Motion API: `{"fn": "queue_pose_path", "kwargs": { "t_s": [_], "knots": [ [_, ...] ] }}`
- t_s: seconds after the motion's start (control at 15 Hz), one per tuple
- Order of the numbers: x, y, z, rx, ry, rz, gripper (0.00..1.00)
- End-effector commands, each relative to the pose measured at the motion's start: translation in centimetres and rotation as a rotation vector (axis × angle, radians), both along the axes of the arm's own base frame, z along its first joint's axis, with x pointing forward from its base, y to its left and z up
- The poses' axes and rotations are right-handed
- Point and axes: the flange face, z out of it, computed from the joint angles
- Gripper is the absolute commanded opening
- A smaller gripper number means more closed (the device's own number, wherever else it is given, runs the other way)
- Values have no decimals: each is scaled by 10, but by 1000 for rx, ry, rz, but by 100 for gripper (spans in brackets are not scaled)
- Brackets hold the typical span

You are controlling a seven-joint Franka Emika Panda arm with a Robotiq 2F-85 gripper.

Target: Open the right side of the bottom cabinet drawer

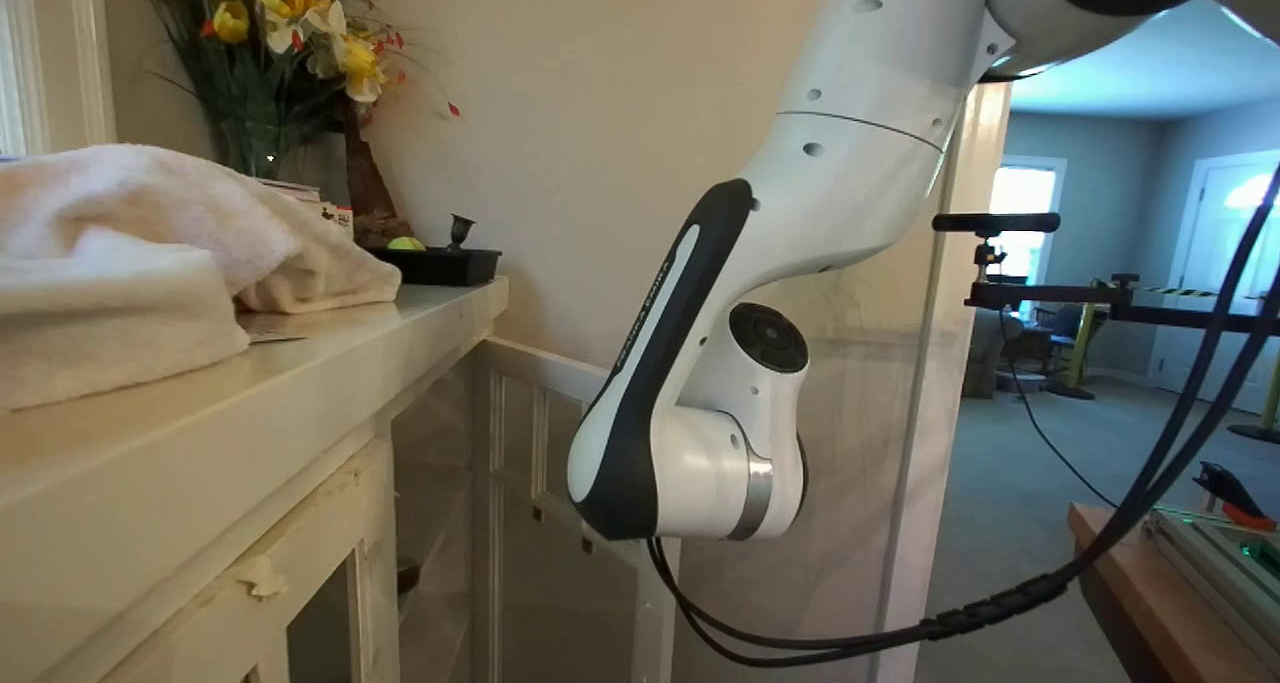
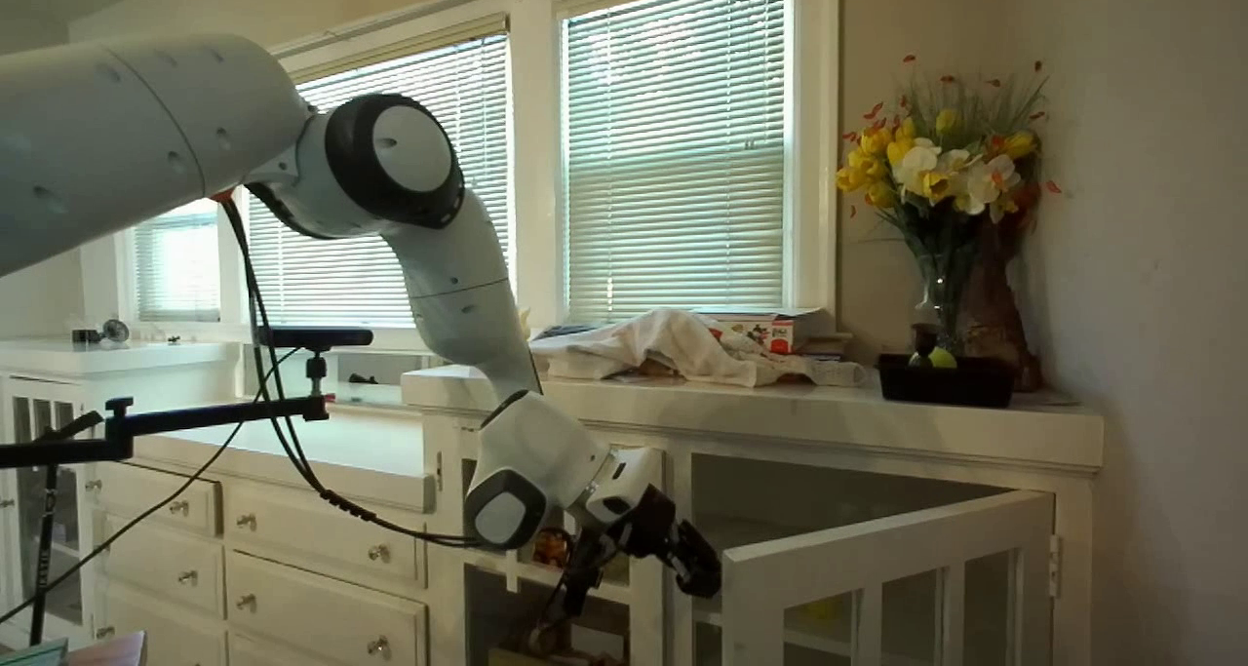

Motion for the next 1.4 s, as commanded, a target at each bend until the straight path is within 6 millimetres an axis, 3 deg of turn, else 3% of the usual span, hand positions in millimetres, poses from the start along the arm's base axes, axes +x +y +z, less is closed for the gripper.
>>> {"fn": "queue_pose_path", "kwargs": {
  "t_s": [0.0,0.53,1.07,1.33],
  "knots": [
    [0,-23,-1,33,-5,-80,0],
    [-24,-84,-8,75,-6,-265,0],
    [-57,-186,4,82,-11,-470,0],
    [-57,-244,11,103,-19,-520,0]
  ]
}}
